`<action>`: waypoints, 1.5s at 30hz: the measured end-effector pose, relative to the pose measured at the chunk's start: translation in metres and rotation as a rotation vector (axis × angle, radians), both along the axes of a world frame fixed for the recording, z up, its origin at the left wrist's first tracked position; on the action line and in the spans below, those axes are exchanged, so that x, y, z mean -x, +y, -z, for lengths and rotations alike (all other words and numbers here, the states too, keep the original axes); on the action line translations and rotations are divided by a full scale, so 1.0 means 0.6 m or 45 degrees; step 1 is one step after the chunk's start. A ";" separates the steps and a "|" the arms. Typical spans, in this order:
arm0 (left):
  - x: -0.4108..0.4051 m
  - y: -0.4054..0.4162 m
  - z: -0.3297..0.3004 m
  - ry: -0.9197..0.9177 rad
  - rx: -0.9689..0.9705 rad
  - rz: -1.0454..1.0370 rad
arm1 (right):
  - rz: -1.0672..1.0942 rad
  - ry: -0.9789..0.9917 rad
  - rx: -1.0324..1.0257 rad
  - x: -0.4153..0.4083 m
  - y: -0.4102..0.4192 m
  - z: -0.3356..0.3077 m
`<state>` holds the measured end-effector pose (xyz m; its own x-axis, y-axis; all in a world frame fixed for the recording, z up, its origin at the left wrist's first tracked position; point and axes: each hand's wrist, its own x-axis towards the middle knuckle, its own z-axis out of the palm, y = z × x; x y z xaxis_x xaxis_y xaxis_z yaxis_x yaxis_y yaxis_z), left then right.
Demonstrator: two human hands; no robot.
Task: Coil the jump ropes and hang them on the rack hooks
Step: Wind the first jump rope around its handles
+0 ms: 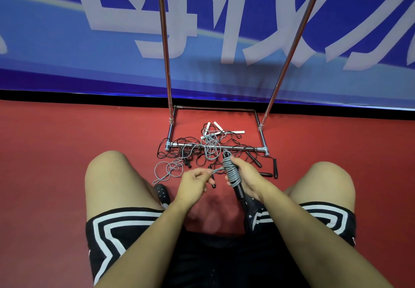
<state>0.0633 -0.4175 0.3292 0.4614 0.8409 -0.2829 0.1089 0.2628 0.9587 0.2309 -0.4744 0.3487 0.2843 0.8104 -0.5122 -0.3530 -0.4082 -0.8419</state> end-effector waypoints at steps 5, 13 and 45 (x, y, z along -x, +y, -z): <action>0.002 -0.002 0.003 0.028 0.029 0.043 | -0.052 -0.087 -0.044 0.000 -0.004 0.004; 0.003 -0.001 0.008 0.127 -0.031 0.082 | -0.172 -0.446 -0.008 -0.003 -0.015 0.002; 0.004 -0.009 -0.009 -0.058 -0.431 0.179 | -0.227 -0.215 -0.010 0.006 -0.018 -0.004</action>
